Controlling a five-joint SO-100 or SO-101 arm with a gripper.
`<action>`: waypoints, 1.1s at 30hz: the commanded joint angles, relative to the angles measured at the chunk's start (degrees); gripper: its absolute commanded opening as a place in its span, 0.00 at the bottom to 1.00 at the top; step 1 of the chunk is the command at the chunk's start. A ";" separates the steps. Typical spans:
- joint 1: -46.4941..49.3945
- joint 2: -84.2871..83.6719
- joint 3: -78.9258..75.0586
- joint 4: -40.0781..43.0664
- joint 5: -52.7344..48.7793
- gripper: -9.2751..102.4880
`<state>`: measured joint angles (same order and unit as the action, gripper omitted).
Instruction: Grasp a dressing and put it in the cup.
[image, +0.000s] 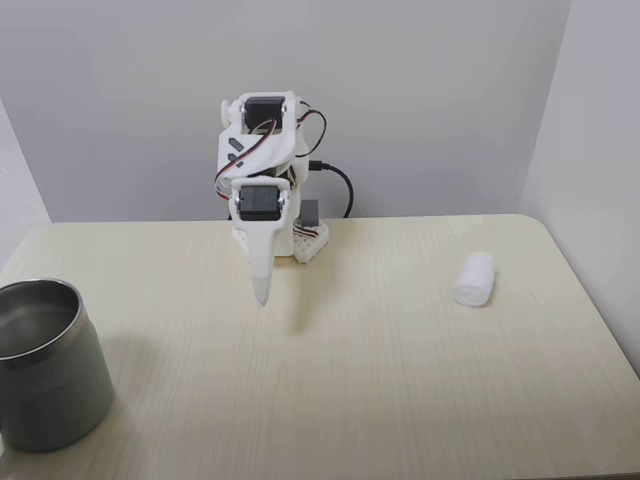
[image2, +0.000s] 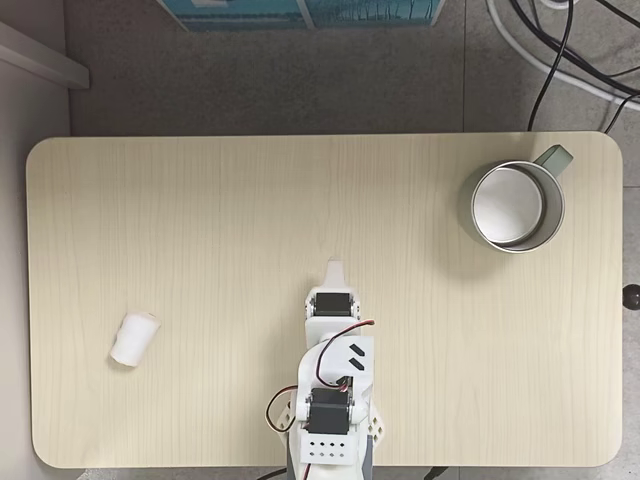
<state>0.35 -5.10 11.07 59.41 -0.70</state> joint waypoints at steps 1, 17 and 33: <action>0.88 0.09 -0.44 -2.72 -0.88 0.08; 0.88 0.09 2.55 -1.85 0.88 0.08; -28.92 35.24 51.06 18.46 -0.44 0.18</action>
<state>-21.80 21.36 52.82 74.27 -1.14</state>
